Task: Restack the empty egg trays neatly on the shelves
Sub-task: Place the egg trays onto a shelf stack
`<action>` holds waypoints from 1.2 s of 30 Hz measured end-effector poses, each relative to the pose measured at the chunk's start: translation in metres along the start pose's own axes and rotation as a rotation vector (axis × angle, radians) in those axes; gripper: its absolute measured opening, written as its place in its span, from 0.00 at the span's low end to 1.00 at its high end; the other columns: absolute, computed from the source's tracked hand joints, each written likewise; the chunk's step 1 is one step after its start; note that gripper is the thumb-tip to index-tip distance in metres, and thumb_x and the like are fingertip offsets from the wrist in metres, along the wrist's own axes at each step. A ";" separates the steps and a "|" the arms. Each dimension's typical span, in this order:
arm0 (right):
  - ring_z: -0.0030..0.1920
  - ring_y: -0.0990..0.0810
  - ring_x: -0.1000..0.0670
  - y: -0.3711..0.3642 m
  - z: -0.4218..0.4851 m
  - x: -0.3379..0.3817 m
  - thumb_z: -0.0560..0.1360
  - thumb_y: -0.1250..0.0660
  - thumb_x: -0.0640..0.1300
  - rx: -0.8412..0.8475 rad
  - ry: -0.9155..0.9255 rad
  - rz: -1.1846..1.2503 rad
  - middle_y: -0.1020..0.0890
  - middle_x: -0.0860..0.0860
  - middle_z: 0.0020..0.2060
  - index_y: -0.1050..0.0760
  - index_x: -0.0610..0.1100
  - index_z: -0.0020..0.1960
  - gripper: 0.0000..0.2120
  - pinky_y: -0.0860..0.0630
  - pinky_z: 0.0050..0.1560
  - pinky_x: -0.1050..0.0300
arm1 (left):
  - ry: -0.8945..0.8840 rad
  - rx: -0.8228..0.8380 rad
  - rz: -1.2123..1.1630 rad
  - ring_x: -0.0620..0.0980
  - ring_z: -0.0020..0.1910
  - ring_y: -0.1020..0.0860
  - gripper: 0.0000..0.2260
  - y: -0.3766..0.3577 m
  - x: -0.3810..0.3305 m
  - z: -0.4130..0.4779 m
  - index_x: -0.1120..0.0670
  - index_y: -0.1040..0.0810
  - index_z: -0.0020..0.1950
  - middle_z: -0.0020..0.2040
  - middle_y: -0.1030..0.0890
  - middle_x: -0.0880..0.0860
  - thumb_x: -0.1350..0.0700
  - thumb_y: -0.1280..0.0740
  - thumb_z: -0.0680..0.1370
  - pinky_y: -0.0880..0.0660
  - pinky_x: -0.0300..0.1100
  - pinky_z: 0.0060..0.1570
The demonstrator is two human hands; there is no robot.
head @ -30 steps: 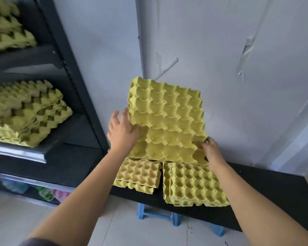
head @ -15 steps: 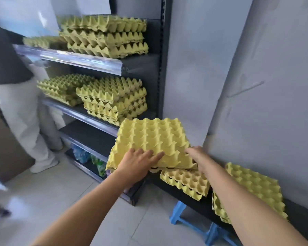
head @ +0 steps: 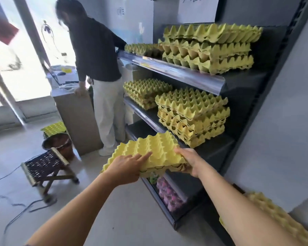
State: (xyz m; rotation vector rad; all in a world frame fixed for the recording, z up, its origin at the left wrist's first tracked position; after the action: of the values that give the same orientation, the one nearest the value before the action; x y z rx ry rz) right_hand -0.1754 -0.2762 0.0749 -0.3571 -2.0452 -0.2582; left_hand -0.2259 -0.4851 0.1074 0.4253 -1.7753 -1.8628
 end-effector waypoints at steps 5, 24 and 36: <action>0.47 0.22 0.52 -0.058 0.044 0.077 0.75 0.32 0.43 0.130 0.235 -0.057 0.21 0.49 0.50 0.32 0.42 0.64 0.19 0.25 0.41 0.59 | 0.091 -0.068 -0.010 0.50 0.56 0.25 0.36 0.002 0.058 0.011 0.40 0.61 0.75 0.63 0.30 0.48 0.48 0.39 0.76 0.28 0.42 0.42; 0.65 0.27 0.47 -0.162 0.184 0.370 0.65 0.28 0.54 -0.178 0.822 0.057 0.27 0.47 0.67 0.41 0.46 0.75 0.42 0.29 0.66 0.43 | 0.119 -0.549 0.180 0.57 0.55 0.24 0.51 0.104 0.358 0.226 0.46 0.49 0.75 0.61 0.25 0.55 0.54 0.21 0.61 0.26 0.51 0.50; 0.58 0.23 0.42 -0.153 0.305 0.502 0.62 0.33 0.53 -0.627 0.945 0.420 0.22 0.41 0.58 0.30 0.38 0.65 0.35 0.25 0.60 0.40 | 0.136 -0.741 0.203 0.58 0.63 0.31 0.37 0.172 0.441 0.416 0.42 0.46 0.75 0.67 0.31 0.54 0.46 0.29 0.72 0.35 0.55 0.59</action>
State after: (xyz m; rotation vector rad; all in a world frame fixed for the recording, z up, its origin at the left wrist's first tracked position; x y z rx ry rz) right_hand -0.7068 -0.2467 0.3667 -0.8447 -0.8964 -0.6603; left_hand -0.7913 -0.3947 0.3707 0.0786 -0.8969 -2.1075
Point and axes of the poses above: each hand's wrist, its own z-axis towards the middle knuckle, its own y-axis out of the back of the hand, x = y × z, the point moved 5 cm from there along z, towards the middle knuckle
